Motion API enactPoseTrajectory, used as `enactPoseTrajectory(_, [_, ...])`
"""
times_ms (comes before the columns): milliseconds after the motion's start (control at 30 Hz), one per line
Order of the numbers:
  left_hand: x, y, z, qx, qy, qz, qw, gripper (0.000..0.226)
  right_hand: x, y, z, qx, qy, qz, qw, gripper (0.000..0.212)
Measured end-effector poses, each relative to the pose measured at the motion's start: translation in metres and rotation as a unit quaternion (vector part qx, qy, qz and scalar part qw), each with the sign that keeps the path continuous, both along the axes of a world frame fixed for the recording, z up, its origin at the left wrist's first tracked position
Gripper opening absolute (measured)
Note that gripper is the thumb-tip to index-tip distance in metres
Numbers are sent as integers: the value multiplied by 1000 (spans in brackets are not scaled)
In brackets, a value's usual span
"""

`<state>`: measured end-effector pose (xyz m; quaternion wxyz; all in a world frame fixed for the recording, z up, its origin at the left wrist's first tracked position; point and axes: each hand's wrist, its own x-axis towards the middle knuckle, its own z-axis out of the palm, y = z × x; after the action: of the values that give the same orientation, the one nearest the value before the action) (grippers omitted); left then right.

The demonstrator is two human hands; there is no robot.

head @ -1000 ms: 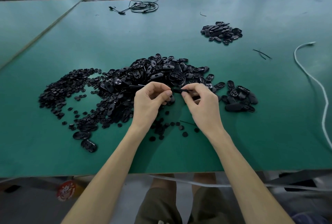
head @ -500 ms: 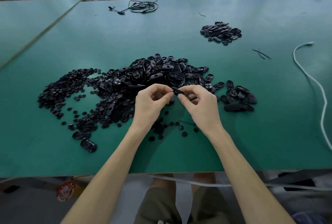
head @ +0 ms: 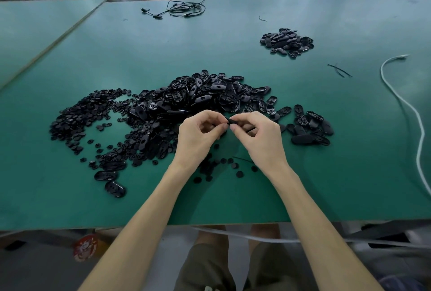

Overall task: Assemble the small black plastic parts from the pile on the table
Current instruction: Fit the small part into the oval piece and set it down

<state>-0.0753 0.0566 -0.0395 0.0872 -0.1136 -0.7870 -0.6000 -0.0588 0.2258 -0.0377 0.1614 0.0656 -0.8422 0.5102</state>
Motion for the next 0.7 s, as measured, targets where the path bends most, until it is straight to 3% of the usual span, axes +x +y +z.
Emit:
enactPoseTrajectory(200, [1,0,1,1,0,17,1000,12,-1,0,-1,-15,-16,16,1000,19])
enactPoseTrajectory(367, [1,0,1,13,-21,44,999,26,-1,2,-1,-38,-24,23,999,19])
enactPoseTrajectory(700, [3,1,6,16,9,-1,1000,17,-1,3,0,-77,-13,26,997,19])
